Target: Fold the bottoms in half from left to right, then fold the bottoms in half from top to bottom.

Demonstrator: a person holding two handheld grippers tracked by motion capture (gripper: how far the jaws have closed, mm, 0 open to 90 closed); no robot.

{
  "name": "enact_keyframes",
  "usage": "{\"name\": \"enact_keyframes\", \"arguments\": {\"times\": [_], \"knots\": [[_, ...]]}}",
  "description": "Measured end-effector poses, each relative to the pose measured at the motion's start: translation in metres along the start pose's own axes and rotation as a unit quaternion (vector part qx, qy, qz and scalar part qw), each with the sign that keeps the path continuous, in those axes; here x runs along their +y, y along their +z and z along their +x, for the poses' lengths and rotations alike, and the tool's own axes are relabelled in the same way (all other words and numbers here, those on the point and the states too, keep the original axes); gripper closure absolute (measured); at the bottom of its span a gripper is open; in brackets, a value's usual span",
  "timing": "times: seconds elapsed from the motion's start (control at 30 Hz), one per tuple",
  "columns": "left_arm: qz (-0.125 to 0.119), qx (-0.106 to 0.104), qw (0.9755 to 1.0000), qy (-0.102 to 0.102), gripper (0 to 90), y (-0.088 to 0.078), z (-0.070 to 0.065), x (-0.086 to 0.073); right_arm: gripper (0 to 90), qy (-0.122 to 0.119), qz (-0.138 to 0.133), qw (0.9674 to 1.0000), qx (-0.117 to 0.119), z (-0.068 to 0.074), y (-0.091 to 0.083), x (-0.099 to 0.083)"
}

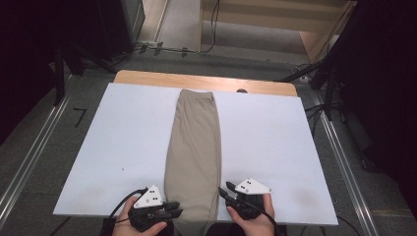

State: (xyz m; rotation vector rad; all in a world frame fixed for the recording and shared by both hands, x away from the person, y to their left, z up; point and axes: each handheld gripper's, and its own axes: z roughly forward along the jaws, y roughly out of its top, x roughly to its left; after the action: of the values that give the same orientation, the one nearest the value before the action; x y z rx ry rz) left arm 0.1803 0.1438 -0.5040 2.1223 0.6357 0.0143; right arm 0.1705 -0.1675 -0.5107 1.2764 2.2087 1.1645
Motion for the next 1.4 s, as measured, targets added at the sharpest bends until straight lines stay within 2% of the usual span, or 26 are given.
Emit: {"name": "enact_keyframes", "arguments": {"times": [0.07, 0.1, 0.17, 0.23, 0.33, 0.37, 0.4, 0.43, 0.5, 0.6, 0.8, 0.87, 0.93, 1.03, 1.13, 1.27, 1.4], "knots": [[-0.021, -0.001, 0.9998, -0.002, 45.5, -0.005, 0.001, 0.004, 36.9, -0.017, -0.015, 0.9997, -0.002, -0.003, -0.009, 0.001], [-0.029, -0.001, 0.9996, -0.003, 39.6, -0.007, 0.002, 0.006, 33.1, -0.016, -0.023, 0.9996, 0.000, -0.006, -0.013, 0.001], [-0.050, -0.002, 0.9987, -0.008, 29.2, -0.013, 0.006, 0.012, 23.1, -0.003, -0.036, 0.9993, 0.002, -0.017, -0.023, 0.001], [-0.068, 0.000, 0.9976, -0.005, 18.8, -0.018, 0.011, 0.019, 15.1, 0.011, -0.053, 0.9985, 0.001, -0.030, -0.034, 0.002], [-0.089, -0.008, 0.9960, 0.003, 5.3, -0.028, 0.019, 0.027, 0.0, 0.020, -0.075, 0.9969, -0.017, -0.048, -0.050, 0.003], [-0.095, -0.011, 0.9954, 0.005, 0.0, -0.031, 0.022, 0.029, 0.0, 0.019, -0.082, 0.9961, -0.025, -0.053, -0.056, 0.003], [-0.102, -0.014, 0.9947, 0.007, 0.0, -0.034, 0.024, 0.030, 0.0, 0.023, -0.090, 0.9951, -0.036, -0.058, -0.061, 0.003], [-0.107, -0.014, 0.9942, 0.008, 0.0, -0.036, 0.027, 0.031, 0.0, 0.028, -0.094, 0.9946, -0.032, -0.063, -0.066, 0.002], [-0.113, -0.007, 0.9935, 0.010, 0.0, -0.039, 0.032, 0.033, 0.0, 0.033, -0.102, 0.9938, -0.032, -0.071, -0.074, 0.000], [-0.108, 0.014, 0.9938, 0.018, 0.0, -0.041, 0.042, 0.041, 0.0, 0.035, -0.102, 0.9939, -0.022, -0.079, -0.077, -0.001], [-0.124, 0.031, 0.9917, 0.011, 0.0, -0.040, 0.081, 0.072, 0.0, 0.020, -0.100, 0.9946, -0.022, -0.087, -0.068, 0.008], [-0.129, 0.038, 0.9909, 0.005, 0.0, -0.035, 0.096, 0.083, 0.0, 0.020, -0.099, 0.9946, -0.023, -0.091, -0.064, 0.015], [-0.135, 0.035, 0.9903, -0.001, 0.0, -0.031, 0.108, 0.093, 0.0, 0.026, -0.102, 0.9941, -0.026, -0.094, -0.061, 0.021], [-0.137, 0.041, 0.9897, 0.008, 0.0, -0.026, 0.122, 0.108, 0.0, 0.033, -0.109, 0.9931, -0.026, -0.100, -0.059, 0.026], [-0.139, 0.045, 0.9892, 0.014, 0.0, -0.021, 0.134, 0.124, 0.0, 0.028, -0.107, 0.9934, -0.031, -0.107, -0.057, 0.030], [-0.135, 0.045, 0.9897, 0.012, 0.0, -0.012, 0.152, 0.144, 0.0, 0.030, -0.109, 0.9929, -0.036, -0.115, -0.054, 0.039], [-0.131, 0.046, 0.9903, 0.005, 0.0, 0.001, 0.169, 0.160, 0.0, 0.019, -0.105, 0.9938, -0.031, -0.119, -0.043, 0.055]]}}
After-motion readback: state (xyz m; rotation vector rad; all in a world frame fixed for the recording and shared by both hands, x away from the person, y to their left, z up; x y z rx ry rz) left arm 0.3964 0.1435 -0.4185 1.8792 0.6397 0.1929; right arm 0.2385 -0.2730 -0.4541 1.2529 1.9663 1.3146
